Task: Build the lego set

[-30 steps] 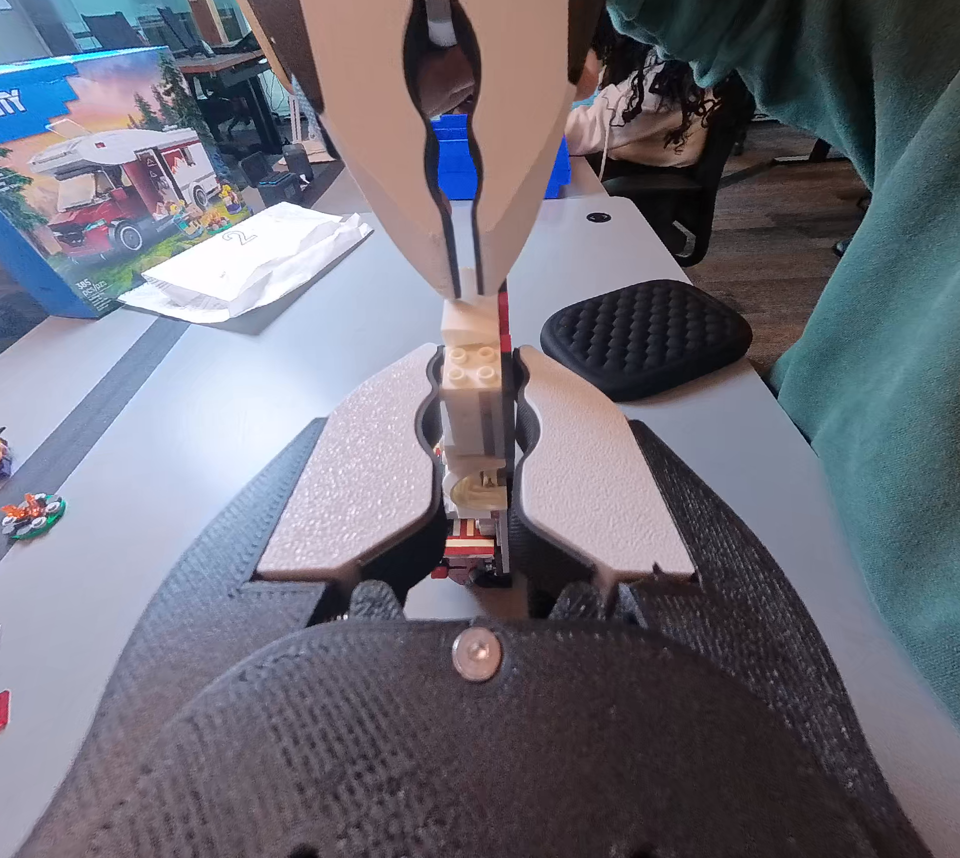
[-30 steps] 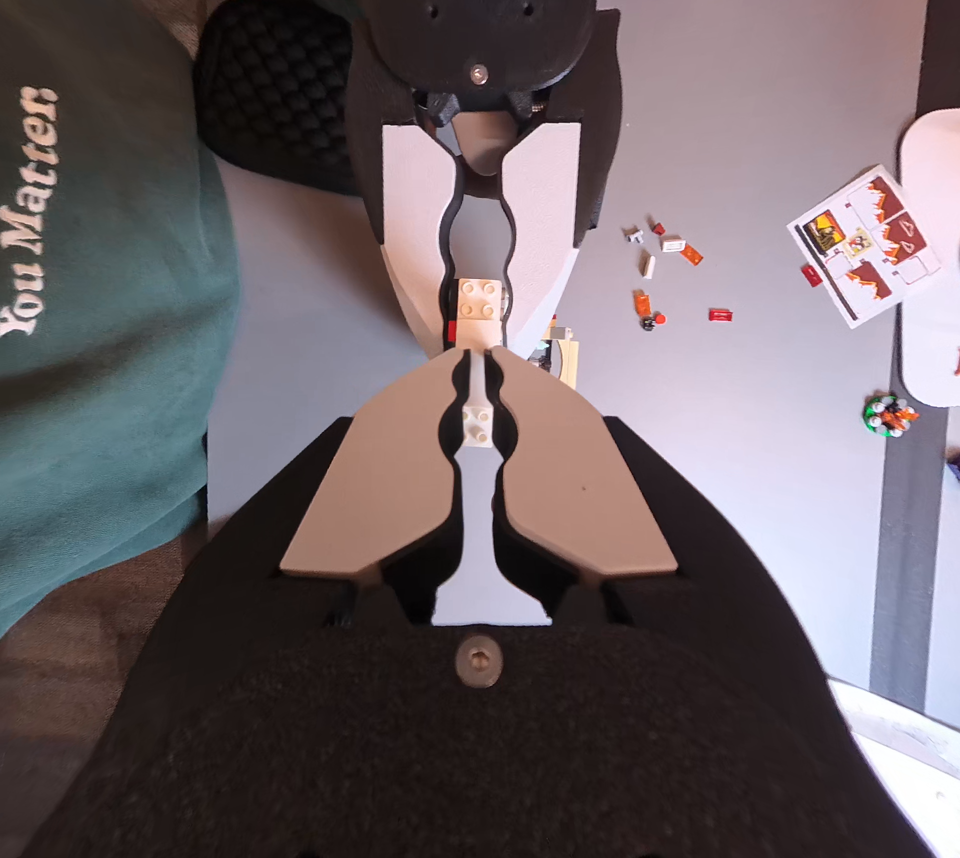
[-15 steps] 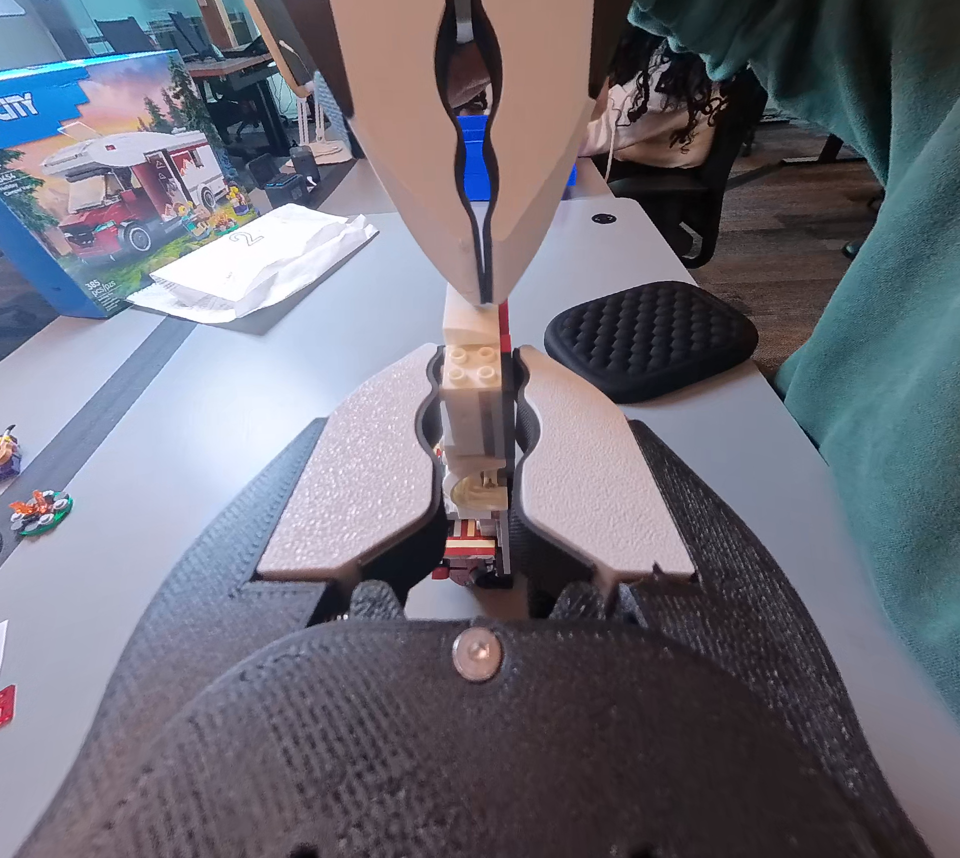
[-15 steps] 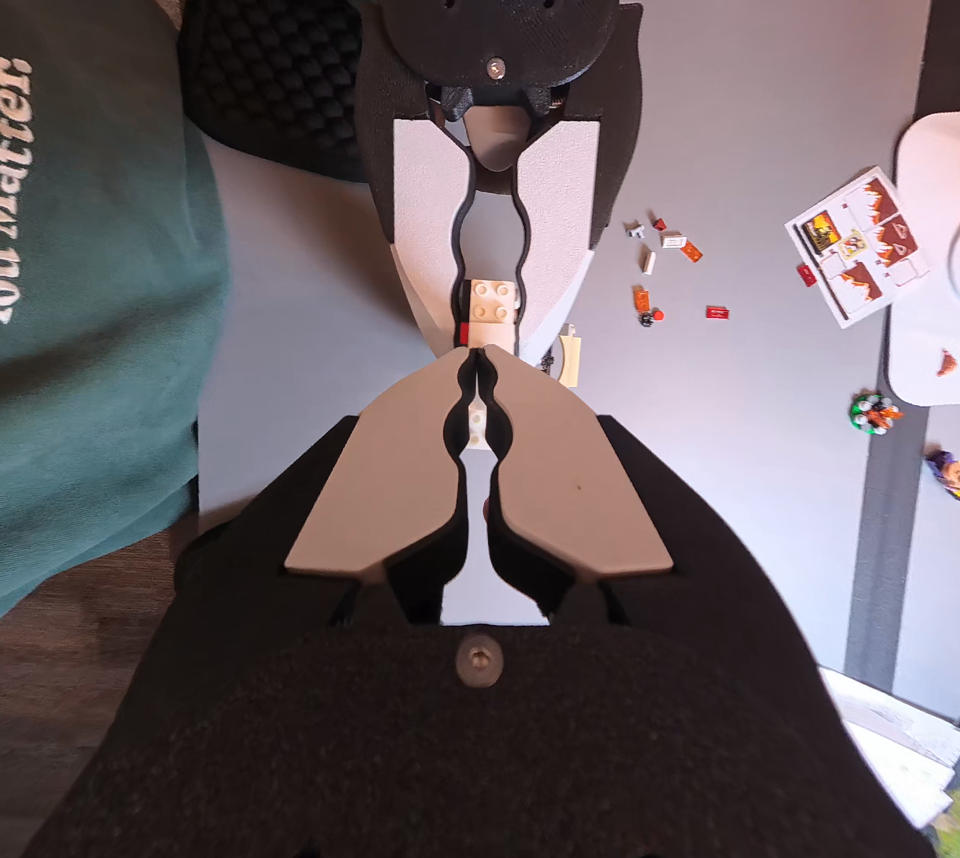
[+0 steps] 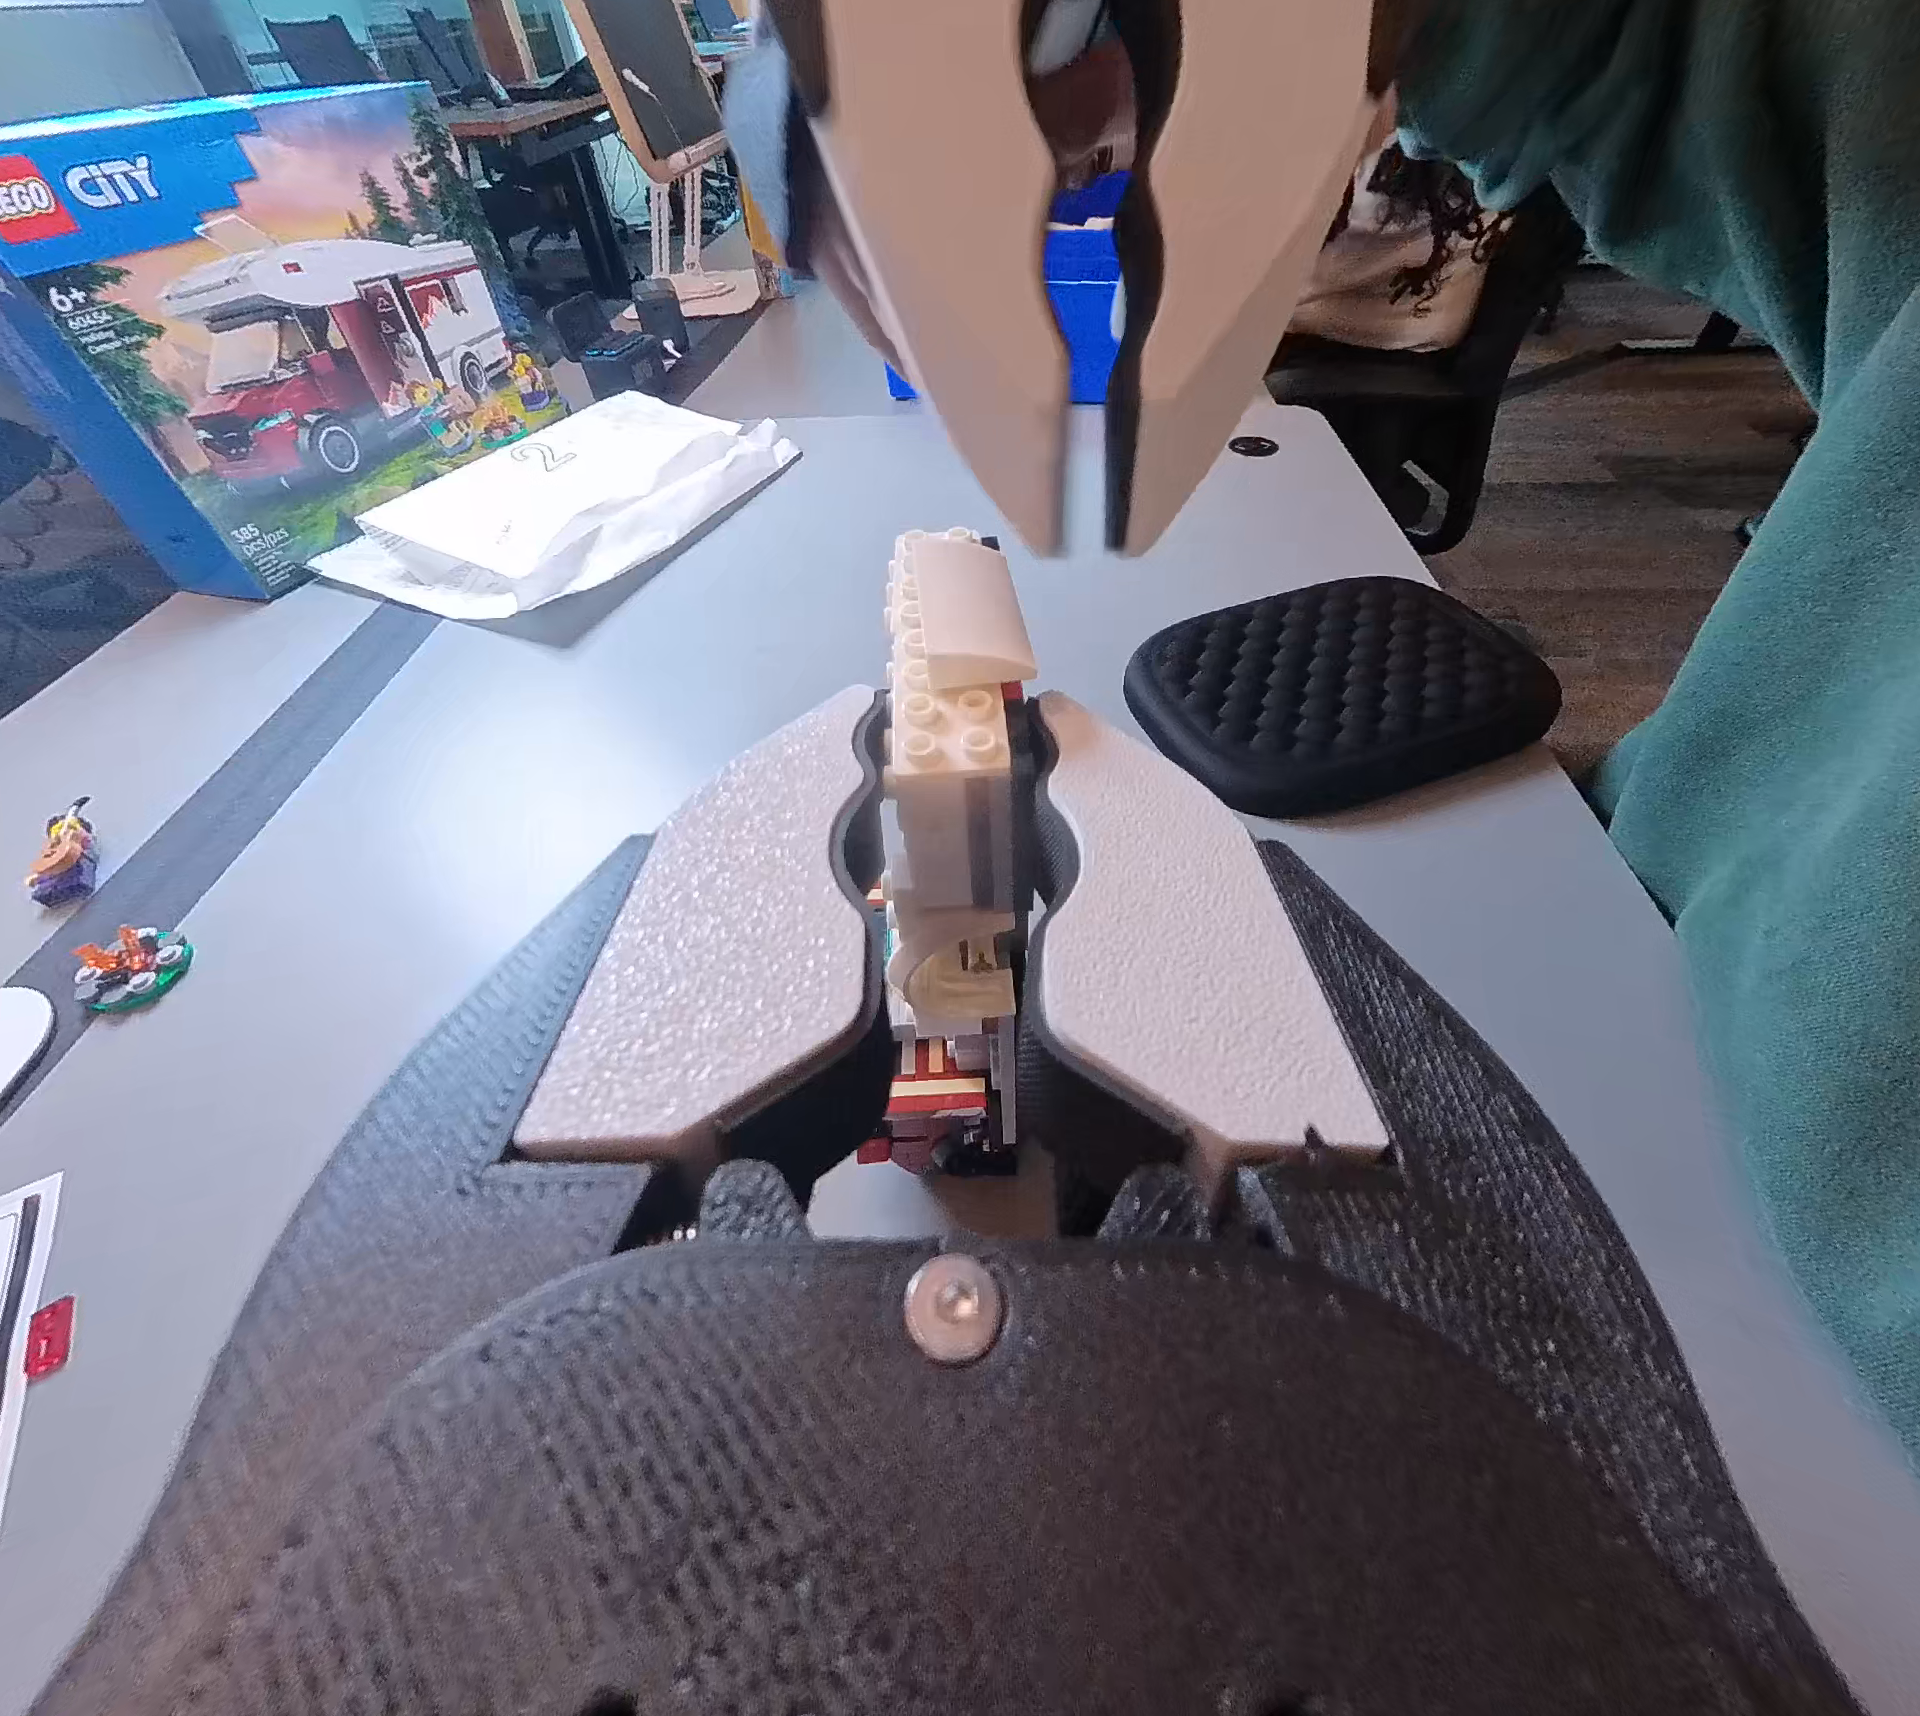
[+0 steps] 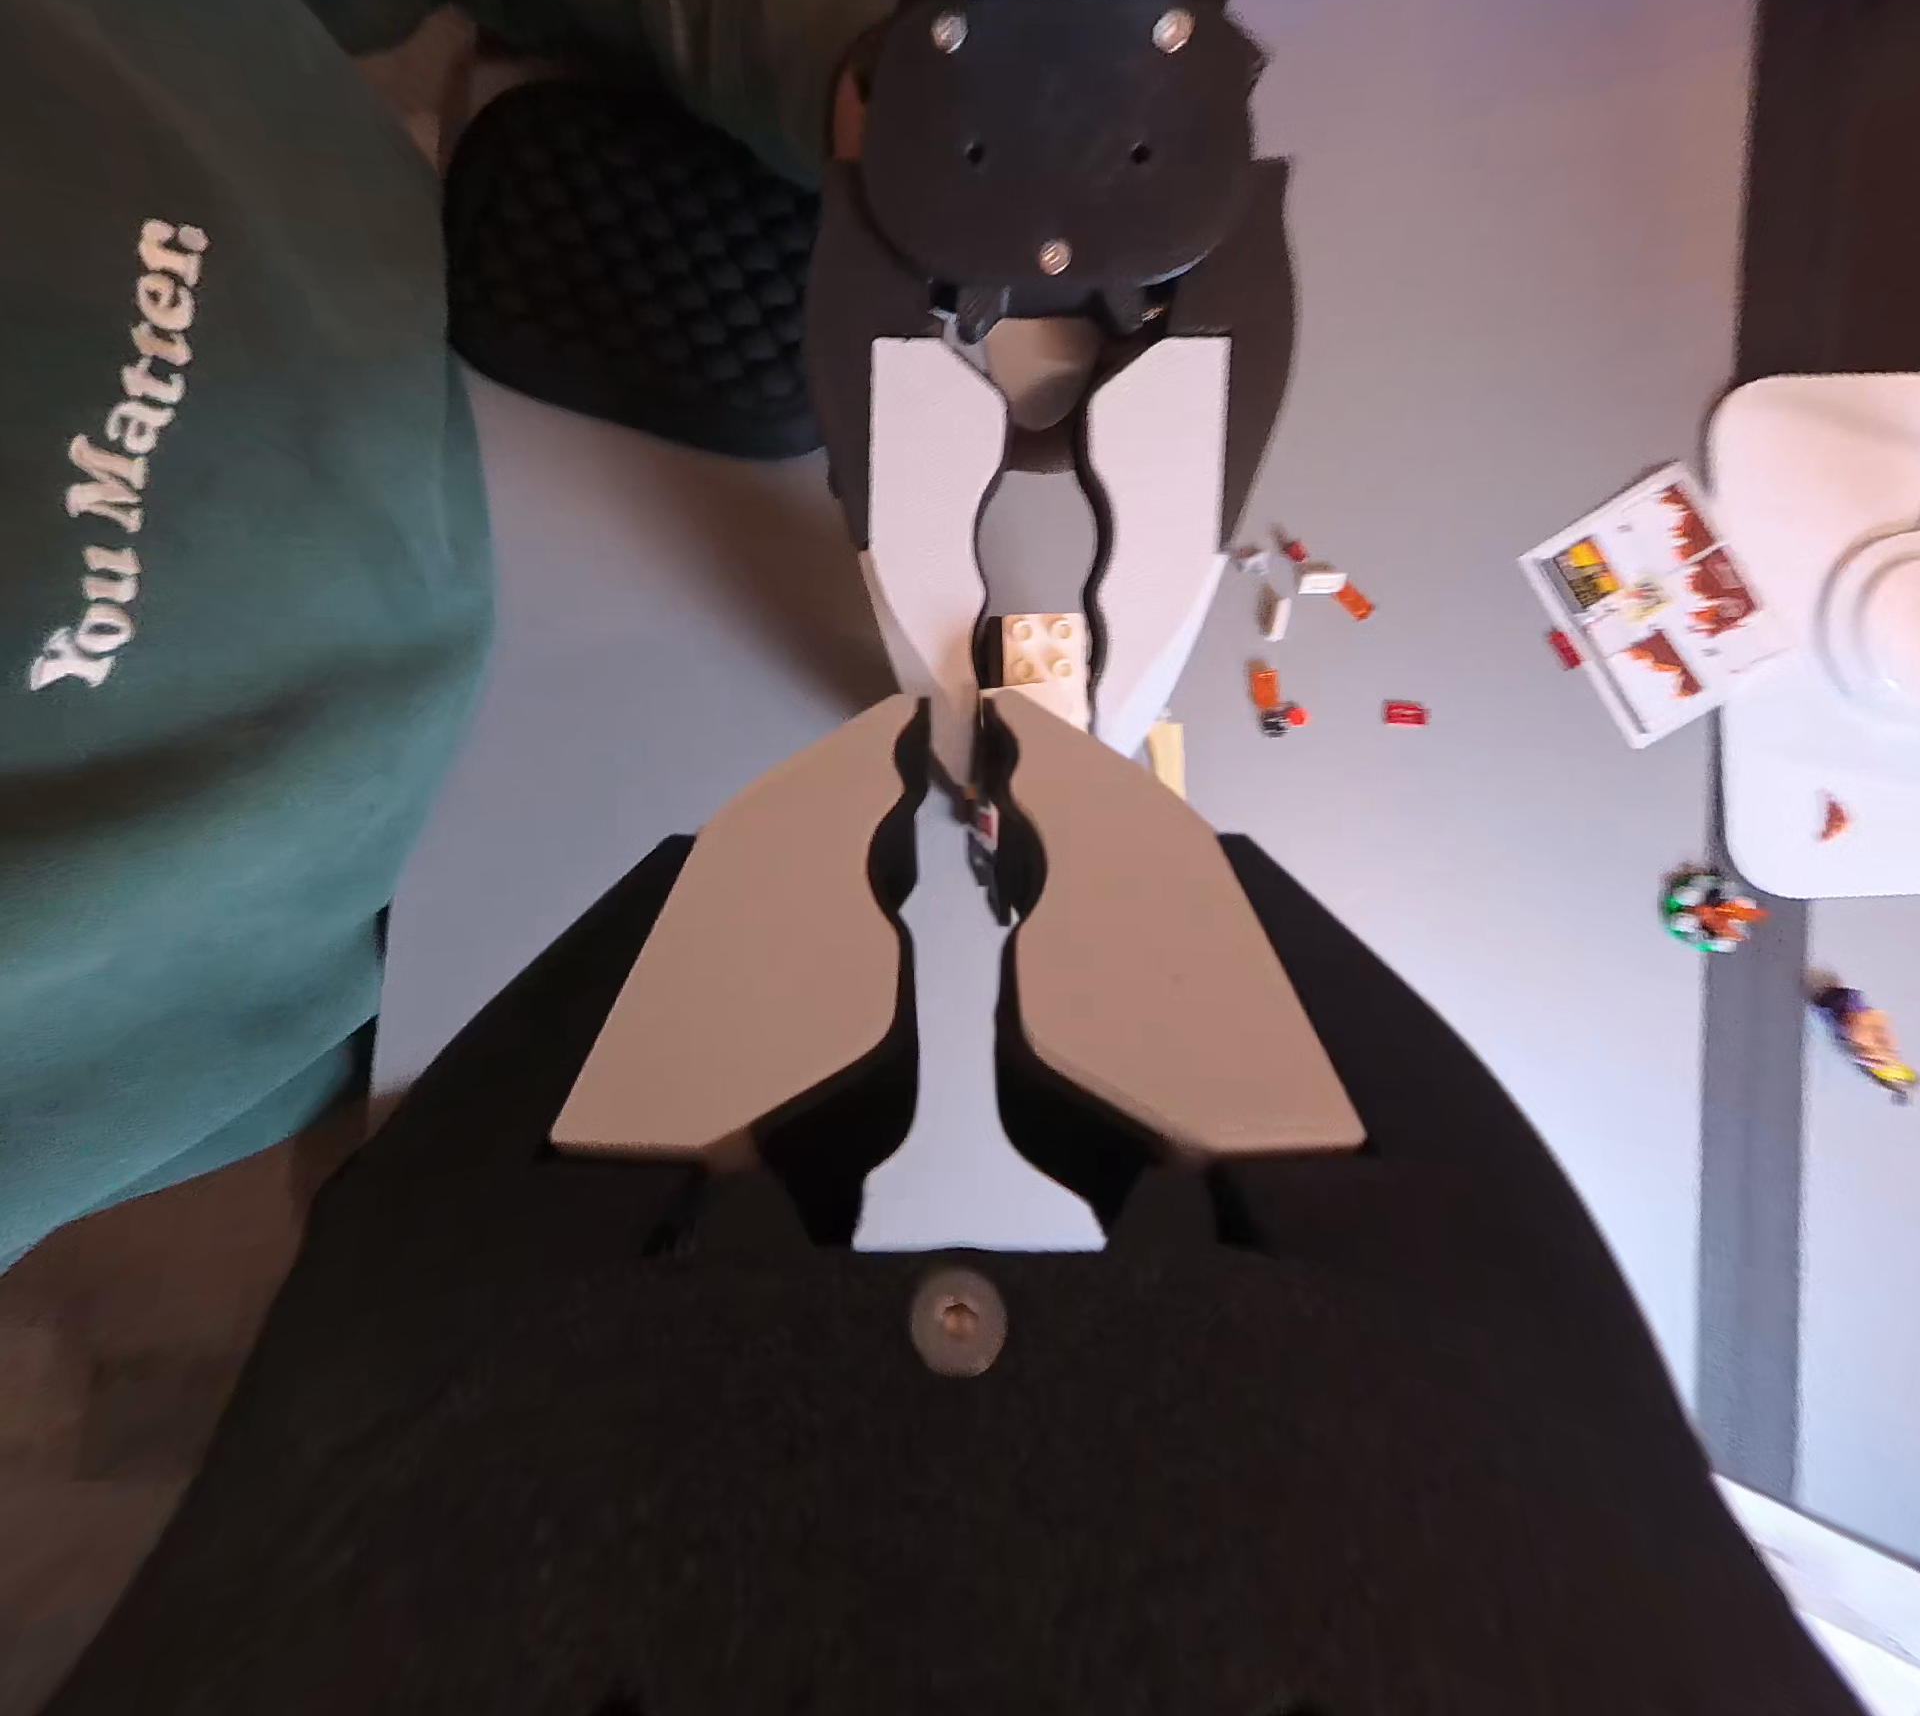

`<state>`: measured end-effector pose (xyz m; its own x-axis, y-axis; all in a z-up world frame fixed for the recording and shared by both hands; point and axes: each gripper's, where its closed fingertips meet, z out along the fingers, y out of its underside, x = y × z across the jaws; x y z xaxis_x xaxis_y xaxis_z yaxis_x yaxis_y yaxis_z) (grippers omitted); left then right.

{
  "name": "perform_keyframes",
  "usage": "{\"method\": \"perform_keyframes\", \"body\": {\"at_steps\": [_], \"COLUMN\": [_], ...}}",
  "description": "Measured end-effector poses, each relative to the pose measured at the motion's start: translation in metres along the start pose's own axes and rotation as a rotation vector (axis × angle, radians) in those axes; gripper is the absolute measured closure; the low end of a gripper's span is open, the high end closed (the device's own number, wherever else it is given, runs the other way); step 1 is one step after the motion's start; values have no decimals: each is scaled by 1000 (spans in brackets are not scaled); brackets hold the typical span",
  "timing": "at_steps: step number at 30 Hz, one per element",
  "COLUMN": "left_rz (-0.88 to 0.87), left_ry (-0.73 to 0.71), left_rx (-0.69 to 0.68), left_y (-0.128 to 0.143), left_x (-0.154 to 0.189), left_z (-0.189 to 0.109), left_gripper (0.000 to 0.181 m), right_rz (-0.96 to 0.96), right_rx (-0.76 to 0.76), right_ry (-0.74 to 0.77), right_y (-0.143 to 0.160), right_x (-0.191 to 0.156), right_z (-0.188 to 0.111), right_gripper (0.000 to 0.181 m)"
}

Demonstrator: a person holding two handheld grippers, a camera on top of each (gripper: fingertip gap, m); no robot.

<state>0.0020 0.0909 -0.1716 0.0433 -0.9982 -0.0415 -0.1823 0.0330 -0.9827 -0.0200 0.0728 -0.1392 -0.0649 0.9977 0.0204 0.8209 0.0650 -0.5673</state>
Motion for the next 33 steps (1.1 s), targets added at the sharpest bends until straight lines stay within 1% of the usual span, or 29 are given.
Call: {"method": "perform_keyframes", "body": {"at_steps": [2,4,9,14,24,33], "left_rz": [-4,-5,0,-3,-2,-10], "left_ry": [-3,-6,-15,-18,-15,-13], "left_rx": [-2,-2,-9,-12,-13,-11], "left_y": [0,-1,0,0,0,0], "left_x": [0,0,0,-1,0,0], "left_z": [1,2,2,1,1,1], "left_gripper": [157,157,157,157,157,157], "right_rz": [-34,-54,-24,-8,47,45], "right_rx": [-2,-31,-115,-139,-144,-120], "right_ry": [68,96,82,61,16,26], "right_y": [1,5,16,18,18,12], "right_x": [10,14,18,17,20,20], "right_z": [-6,-6,3,6,4,2], "right_gripper": [167,167,167,168,167,168]}}
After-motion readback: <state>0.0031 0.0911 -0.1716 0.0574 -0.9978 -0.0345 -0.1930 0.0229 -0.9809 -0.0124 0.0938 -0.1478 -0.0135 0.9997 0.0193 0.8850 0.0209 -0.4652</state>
